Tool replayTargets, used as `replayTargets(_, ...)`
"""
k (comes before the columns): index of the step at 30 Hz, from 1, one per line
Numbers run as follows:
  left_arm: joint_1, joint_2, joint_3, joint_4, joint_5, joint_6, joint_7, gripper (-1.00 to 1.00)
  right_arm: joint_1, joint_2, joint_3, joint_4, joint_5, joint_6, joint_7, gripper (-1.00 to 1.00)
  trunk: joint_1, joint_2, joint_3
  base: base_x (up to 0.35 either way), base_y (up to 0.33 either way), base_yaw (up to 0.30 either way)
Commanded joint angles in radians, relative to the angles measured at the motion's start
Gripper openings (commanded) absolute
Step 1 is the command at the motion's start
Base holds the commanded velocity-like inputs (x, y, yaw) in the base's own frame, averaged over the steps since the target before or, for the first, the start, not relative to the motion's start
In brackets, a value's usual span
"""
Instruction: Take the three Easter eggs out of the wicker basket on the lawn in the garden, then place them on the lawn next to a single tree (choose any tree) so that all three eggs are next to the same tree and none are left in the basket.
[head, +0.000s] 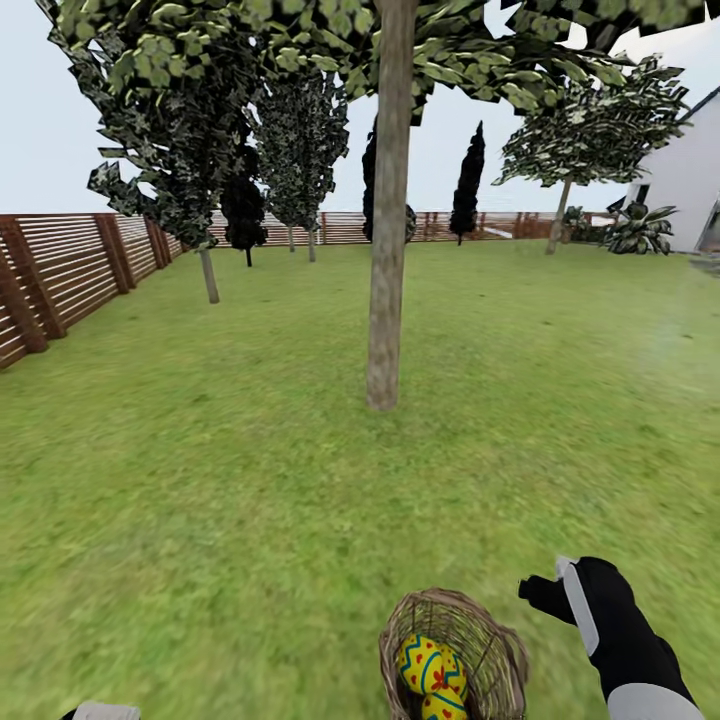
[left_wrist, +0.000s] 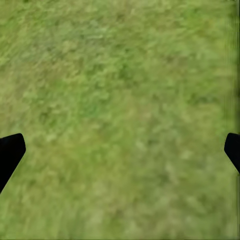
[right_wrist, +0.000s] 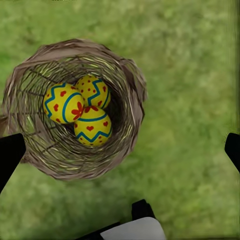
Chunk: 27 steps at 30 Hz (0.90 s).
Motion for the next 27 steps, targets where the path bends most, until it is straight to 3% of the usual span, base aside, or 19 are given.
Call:
replayTargets(1,0.001,0.0,0.003,-0.001,-0.001,-0.002,-0.005,1.0,-0.001,0.001,0.0,-0.001,-0.006,0.004,-0.007,1.0,0.0,-0.001,-0.001,0.0,0.0,-0.254)
replayTargets(11,0.001,0.002,0.003,0.006,-0.003,-0.011,-0.006,1.0,-0.001,0.002,0.01,-0.002,-0.005,0.004,-0.007,1.0,0.0,-0.001,-0.001,-0.002,-0.008,-0.076)
replayTargets(27,0.001,0.01,0.003,0.012,-0.004,-0.016,-0.005,1.0,-0.001,0.009,0.019,-0.002,0.001,-0.018,-0.007,1.0,0.0,-0.001,-0.002,-0.02,-0.092,0.026)
